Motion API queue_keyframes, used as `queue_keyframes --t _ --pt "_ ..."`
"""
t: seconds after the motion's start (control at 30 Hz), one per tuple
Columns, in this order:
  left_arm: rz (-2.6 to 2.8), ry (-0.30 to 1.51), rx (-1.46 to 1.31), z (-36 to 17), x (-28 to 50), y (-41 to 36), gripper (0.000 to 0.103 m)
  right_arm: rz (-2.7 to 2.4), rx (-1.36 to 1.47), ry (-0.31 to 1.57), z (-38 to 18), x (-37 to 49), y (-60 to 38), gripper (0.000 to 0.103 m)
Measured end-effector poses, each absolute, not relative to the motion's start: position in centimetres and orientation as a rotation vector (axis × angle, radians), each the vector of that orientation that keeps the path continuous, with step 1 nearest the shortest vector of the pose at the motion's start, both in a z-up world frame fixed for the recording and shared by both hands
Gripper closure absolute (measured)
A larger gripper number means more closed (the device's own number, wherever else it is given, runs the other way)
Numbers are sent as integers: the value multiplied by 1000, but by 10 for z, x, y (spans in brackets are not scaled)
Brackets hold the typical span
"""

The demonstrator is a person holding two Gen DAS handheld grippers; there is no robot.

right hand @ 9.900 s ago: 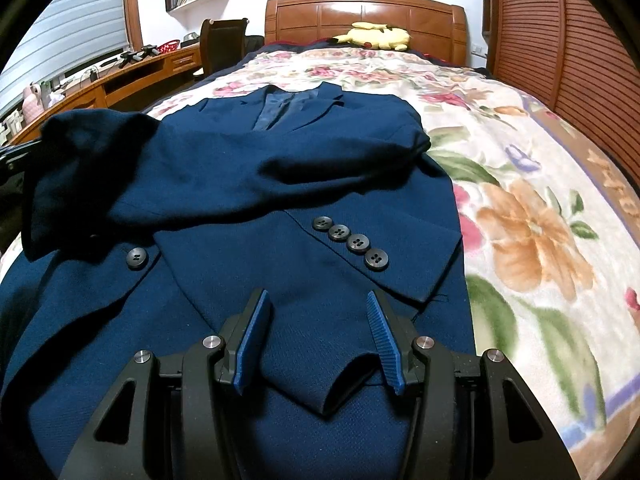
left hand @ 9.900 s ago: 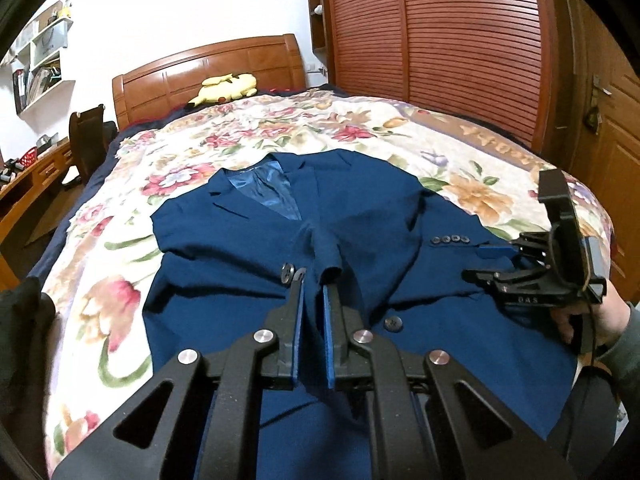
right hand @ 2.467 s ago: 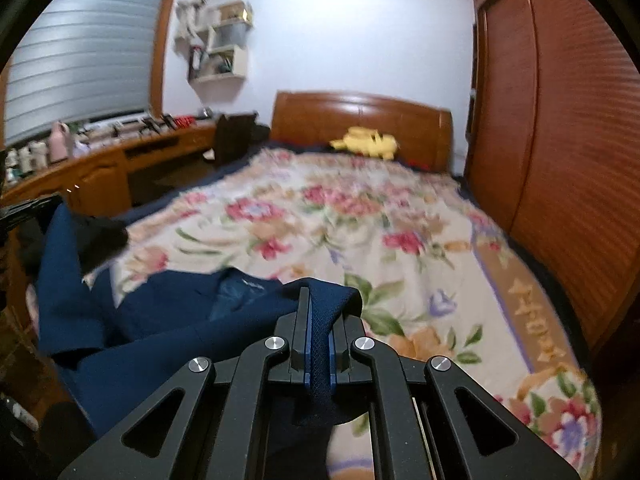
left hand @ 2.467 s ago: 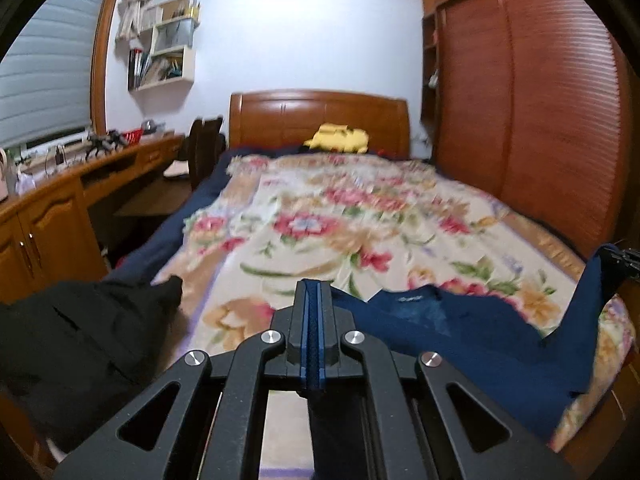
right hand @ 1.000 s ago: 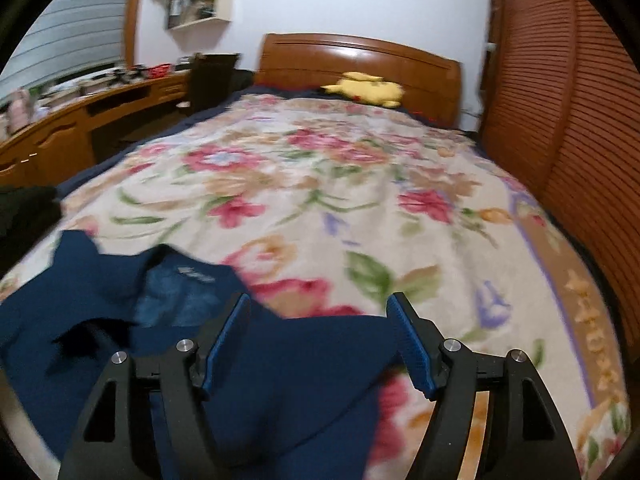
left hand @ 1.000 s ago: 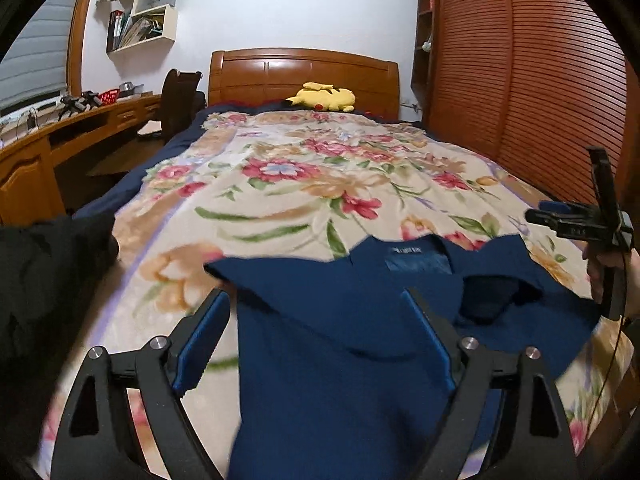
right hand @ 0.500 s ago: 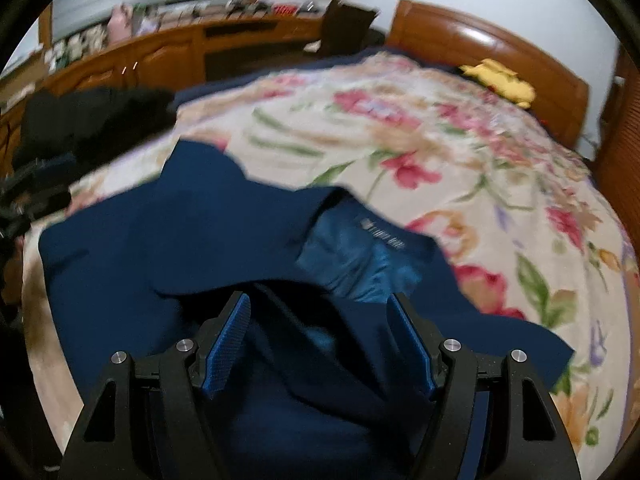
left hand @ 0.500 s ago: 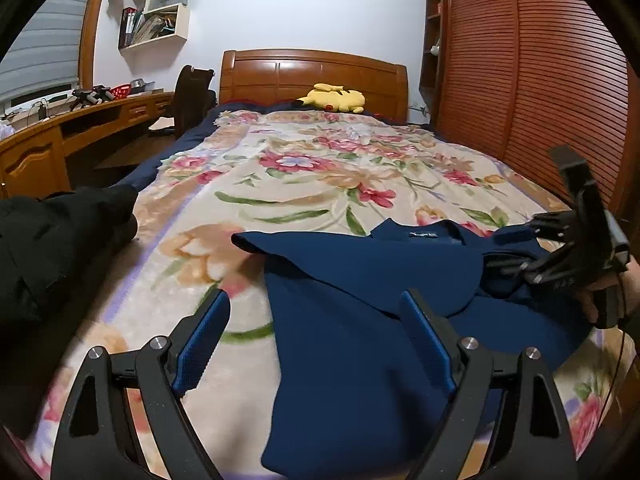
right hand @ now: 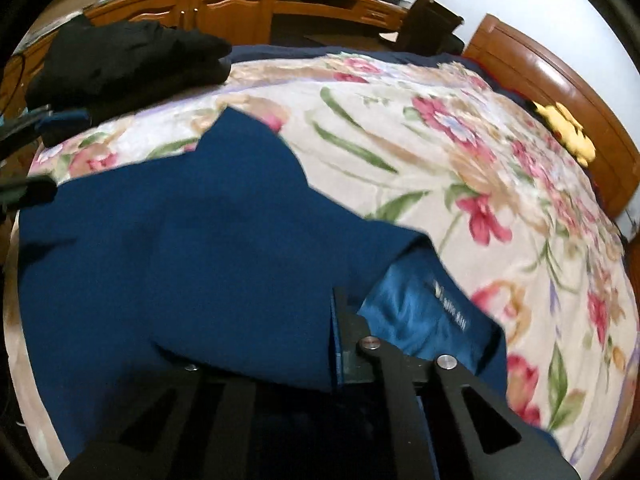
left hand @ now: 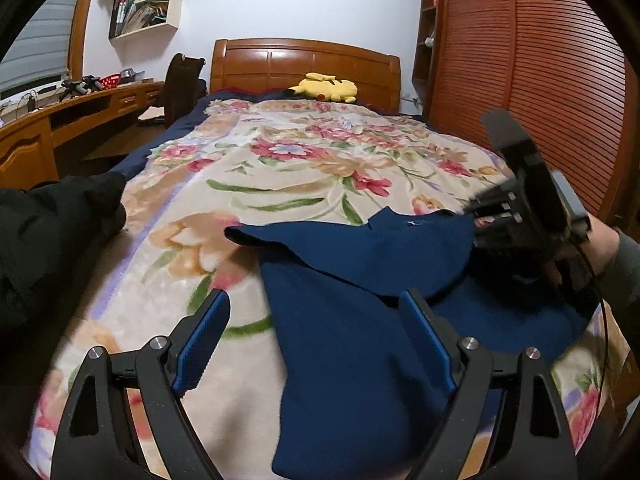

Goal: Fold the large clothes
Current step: 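Lower the hem onto the collar and open both grippers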

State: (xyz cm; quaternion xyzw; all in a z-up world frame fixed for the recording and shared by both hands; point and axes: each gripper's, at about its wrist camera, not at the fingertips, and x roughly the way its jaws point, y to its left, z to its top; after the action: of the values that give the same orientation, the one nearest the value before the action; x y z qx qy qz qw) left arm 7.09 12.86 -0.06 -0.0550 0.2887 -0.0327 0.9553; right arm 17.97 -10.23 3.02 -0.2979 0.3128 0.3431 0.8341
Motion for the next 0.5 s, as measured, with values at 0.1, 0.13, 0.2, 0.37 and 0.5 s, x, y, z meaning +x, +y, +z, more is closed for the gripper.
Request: queue_keyframes --t 0.1,0.13,0.2,0.37,0.5 --pt "-77 593 -107 -2 72 124 16 681 -573 638 43 199 -102 98" --pt "-79 595 -104 -3 73 123 16 667 -540 629 48 206 -105 98" --pt "-85 599 -101 -4 73 120 16 616 -504 616 54 221 -107 98" --pt "-99 604 -86 -4 73 113 16 438 -367 639 53 263 -112 89" --pt "-110 599 -85 -2 72 110 16 398 -321 625 53 268 -106 46"
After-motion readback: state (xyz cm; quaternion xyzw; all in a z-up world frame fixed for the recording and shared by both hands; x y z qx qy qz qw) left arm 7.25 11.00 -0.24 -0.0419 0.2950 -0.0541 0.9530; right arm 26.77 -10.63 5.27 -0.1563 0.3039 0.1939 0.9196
